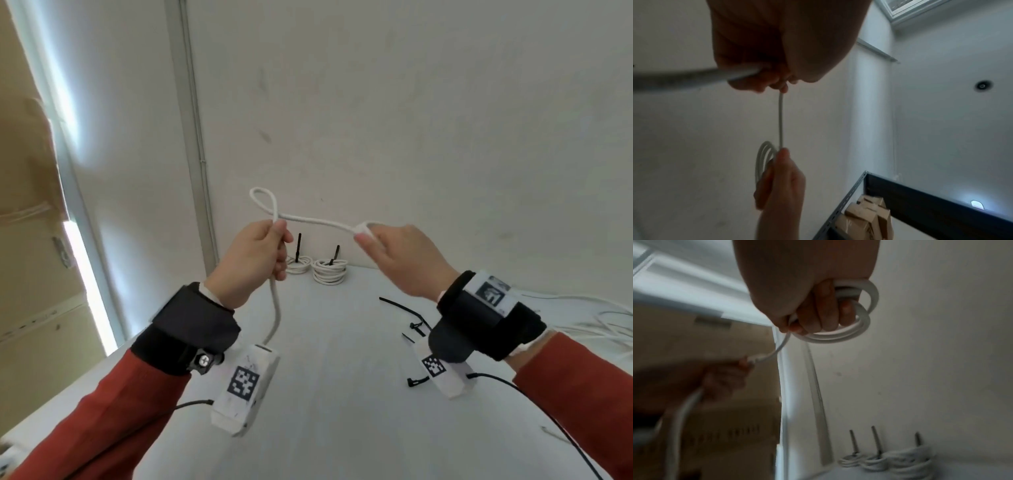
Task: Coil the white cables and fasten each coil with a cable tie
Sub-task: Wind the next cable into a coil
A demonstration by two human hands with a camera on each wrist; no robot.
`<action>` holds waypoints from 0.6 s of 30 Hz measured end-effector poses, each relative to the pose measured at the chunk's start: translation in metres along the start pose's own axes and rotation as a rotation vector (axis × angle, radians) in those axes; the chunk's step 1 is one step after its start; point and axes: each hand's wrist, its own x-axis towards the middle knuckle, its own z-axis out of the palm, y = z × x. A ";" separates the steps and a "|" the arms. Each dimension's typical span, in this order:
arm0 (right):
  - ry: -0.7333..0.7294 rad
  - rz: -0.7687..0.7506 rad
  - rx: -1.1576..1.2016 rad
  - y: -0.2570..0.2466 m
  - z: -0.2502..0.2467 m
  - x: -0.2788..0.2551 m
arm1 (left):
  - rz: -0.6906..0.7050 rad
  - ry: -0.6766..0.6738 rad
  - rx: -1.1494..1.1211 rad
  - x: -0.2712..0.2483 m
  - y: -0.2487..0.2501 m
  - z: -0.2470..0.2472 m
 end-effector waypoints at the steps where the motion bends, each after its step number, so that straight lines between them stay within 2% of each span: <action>1: 0.016 -0.113 -0.169 0.000 0.004 -0.005 | -0.024 0.002 -0.027 0.003 0.002 -0.004; 3: -0.100 -0.235 -0.356 -0.002 0.012 -0.012 | -0.085 -0.047 -0.032 0.007 0.004 -0.012; 6: -0.117 -0.335 -0.456 0.007 0.026 -0.013 | -0.120 -0.109 0.140 0.009 0.001 -0.021; 9: -0.192 -0.320 -0.519 0.011 0.033 -0.011 | -0.116 -0.143 0.330 0.008 -0.002 -0.024; 11: -0.223 -0.301 -0.516 0.011 0.036 -0.008 | -0.111 -0.229 0.409 0.004 -0.001 -0.024; 13: -0.270 -0.287 -0.535 0.010 0.038 -0.009 | -0.093 -0.307 0.446 -0.002 0.002 -0.021; 16: -0.301 -0.301 -0.565 0.012 0.046 -0.010 | -0.030 -0.339 0.460 -0.005 0.010 -0.016; 18: -0.402 -0.297 -0.636 0.000 0.046 -0.013 | -0.007 -0.349 0.401 -0.003 0.016 -0.013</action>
